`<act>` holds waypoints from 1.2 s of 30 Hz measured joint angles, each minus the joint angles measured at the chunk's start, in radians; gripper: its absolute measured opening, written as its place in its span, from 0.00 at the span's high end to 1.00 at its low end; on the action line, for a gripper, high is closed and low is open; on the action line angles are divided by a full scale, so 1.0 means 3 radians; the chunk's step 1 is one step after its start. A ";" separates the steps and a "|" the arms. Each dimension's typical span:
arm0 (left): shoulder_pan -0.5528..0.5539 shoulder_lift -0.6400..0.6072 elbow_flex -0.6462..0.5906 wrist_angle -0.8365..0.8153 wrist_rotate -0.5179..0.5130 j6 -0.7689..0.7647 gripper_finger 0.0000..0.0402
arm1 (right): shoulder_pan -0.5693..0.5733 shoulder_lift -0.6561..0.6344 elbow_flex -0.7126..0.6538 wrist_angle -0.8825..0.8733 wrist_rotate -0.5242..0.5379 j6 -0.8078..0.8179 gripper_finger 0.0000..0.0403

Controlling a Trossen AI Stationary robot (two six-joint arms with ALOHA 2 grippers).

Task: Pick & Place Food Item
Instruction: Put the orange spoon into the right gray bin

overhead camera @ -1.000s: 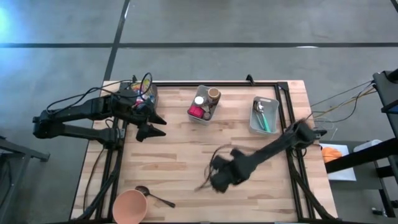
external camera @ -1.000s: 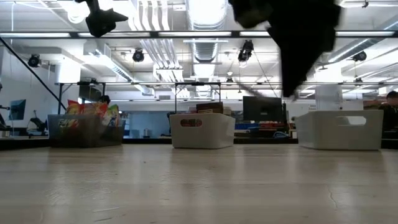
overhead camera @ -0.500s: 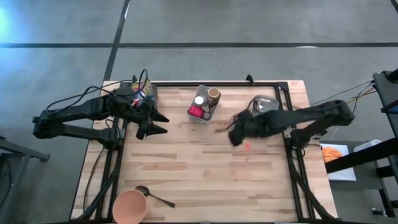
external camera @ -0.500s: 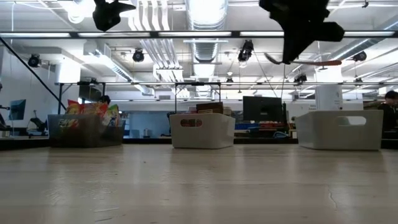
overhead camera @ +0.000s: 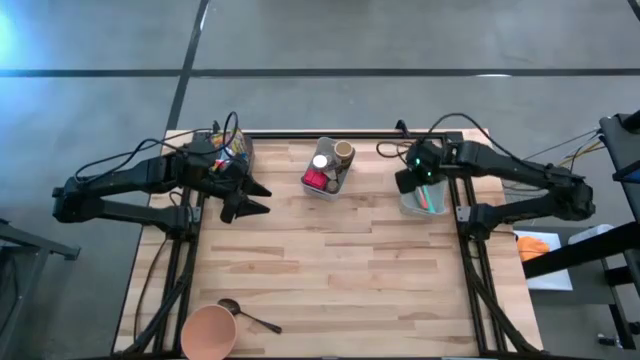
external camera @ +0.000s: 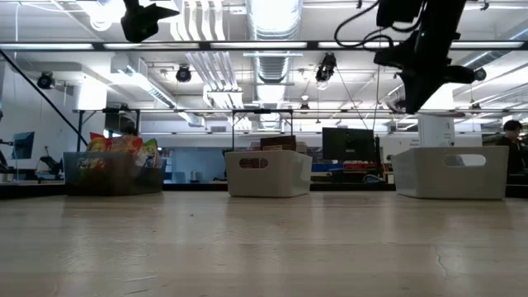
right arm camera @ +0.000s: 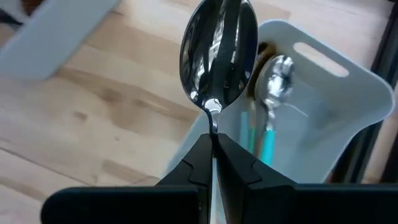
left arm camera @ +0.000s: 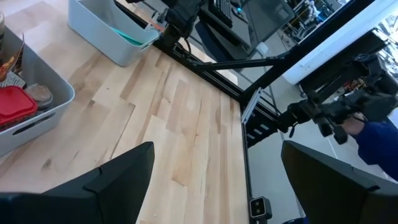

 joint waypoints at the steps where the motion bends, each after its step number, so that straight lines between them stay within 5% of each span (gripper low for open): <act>1: 0.0001 0.0000 0.0000 0.0000 0.0000 0.0000 0.12 | -0.0111 0.0021 -0.0002 0.0000 -0.0052 -0.0103 0.98; 10: 0.0001 0.0000 -0.0002 0.0000 -0.0086 -0.0078 0.12 | -0.0765 0.0360 -0.0053 0.0011 -0.0231 -0.0804 0.98; 36: 0.0001 0.0001 -0.0003 0.0028 -0.0085 -0.0210 0.12 | -0.0776 0.0522 -0.1083 0.1068 -0.0416 -0.0751 0.98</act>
